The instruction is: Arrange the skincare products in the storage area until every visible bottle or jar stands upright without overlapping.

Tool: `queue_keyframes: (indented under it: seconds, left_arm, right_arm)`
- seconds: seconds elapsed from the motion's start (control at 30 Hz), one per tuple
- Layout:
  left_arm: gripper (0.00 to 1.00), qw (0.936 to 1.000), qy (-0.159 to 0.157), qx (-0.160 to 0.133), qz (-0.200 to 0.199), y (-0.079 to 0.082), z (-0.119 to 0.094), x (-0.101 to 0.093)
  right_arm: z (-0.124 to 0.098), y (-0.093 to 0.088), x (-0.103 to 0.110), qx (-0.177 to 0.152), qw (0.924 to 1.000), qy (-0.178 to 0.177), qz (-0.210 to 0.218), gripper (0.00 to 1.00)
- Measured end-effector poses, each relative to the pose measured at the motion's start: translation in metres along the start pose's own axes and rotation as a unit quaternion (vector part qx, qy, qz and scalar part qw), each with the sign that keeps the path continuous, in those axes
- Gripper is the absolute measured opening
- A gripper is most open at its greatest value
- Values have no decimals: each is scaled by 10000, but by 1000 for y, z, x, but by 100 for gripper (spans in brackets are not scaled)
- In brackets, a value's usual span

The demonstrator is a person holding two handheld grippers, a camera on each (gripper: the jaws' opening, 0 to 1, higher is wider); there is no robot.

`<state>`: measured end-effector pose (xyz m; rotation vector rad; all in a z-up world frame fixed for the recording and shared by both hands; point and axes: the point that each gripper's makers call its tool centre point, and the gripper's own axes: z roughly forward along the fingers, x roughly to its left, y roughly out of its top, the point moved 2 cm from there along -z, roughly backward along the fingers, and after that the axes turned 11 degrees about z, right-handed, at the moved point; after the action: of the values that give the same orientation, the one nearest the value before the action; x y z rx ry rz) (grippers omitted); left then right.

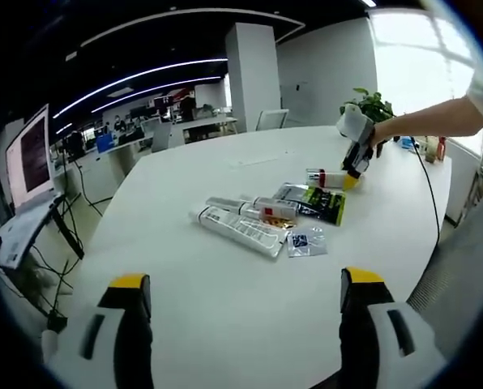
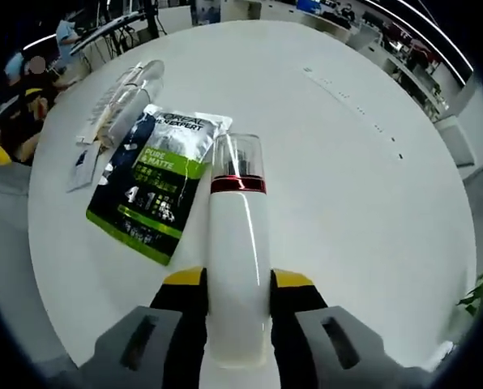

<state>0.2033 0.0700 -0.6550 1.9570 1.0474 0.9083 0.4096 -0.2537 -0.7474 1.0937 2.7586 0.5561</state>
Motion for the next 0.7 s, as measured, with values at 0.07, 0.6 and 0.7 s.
queue_keyframes:
  seconds: [0.07, 0.6, 0.7]
  left_arm:
    - [91, 10000, -1, -1, 12, -1, 0, 1]
    - [91, 9999, -71, -79, 79, -1, 1, 1]
    - [91, 9999, -83, -66, 120, -2, 1, 1]
  right_arm:
    - [0, -1, 3, 31, 10000, -11, 24, 30]
    - [-1, -4, 1, 32, 9990, -97, 432, 27]
    - [-3, -10, 8, 82, 9983, 51, 579, 26]
